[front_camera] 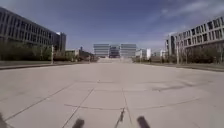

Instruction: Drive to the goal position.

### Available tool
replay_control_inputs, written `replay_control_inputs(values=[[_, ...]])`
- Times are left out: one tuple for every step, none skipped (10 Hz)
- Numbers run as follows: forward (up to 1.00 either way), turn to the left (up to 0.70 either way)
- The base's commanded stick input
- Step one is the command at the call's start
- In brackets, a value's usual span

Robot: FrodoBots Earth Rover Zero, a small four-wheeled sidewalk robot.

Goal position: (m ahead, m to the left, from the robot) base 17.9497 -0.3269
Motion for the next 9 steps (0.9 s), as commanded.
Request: replay_control_inputs(values=[[0.70,0.00],[0.70,0.00],[0.70,0.00],[0.70,0.00],[0.70,0.00],[0.70,0.00],[0.70,0.00],[0.70,0.00],[0.70,0.00]])
